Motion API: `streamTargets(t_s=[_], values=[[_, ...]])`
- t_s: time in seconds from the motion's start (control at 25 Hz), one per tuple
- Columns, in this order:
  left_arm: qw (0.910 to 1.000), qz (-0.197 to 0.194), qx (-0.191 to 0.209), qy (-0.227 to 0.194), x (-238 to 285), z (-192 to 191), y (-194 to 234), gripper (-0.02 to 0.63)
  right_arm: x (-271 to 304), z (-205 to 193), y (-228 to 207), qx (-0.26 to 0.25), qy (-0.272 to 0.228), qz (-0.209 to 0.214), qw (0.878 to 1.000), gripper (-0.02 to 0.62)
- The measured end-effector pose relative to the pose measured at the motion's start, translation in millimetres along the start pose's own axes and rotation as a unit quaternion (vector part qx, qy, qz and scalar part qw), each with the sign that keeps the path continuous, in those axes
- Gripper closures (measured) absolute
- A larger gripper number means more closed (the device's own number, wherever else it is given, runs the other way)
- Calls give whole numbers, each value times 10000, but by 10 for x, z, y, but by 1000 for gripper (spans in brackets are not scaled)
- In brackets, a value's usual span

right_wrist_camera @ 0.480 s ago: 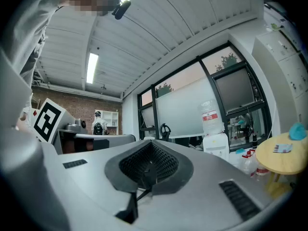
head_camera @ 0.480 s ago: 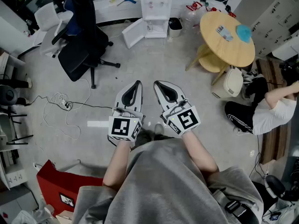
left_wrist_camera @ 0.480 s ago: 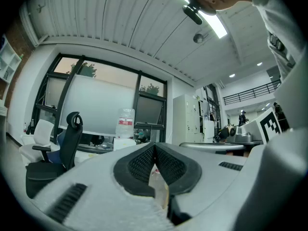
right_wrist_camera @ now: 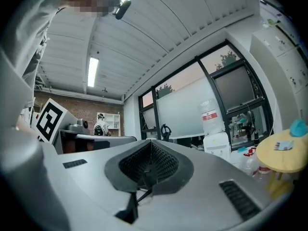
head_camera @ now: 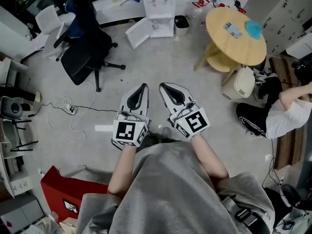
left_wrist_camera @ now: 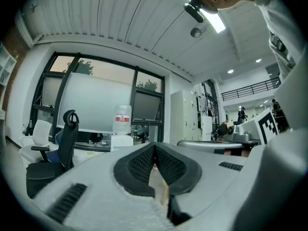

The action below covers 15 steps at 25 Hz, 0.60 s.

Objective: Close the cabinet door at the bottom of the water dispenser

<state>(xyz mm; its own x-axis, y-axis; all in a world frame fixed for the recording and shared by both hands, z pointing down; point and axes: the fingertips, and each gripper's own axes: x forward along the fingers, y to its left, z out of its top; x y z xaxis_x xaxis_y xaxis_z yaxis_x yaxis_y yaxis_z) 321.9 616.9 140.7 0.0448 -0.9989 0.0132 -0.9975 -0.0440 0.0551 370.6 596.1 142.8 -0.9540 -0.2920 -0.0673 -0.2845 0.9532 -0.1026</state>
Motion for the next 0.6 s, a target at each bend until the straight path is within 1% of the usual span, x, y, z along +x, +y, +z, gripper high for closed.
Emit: streamTargets(t_s=[0.28,0.6], values=[[10000,-41,43,39,89,-28,36,598,99,-65,-74,41,44,-27,10000,584],[9999,-92,-20,39,269,-103,364,599,424,-177,-183,60,102,-174,9998,584]])
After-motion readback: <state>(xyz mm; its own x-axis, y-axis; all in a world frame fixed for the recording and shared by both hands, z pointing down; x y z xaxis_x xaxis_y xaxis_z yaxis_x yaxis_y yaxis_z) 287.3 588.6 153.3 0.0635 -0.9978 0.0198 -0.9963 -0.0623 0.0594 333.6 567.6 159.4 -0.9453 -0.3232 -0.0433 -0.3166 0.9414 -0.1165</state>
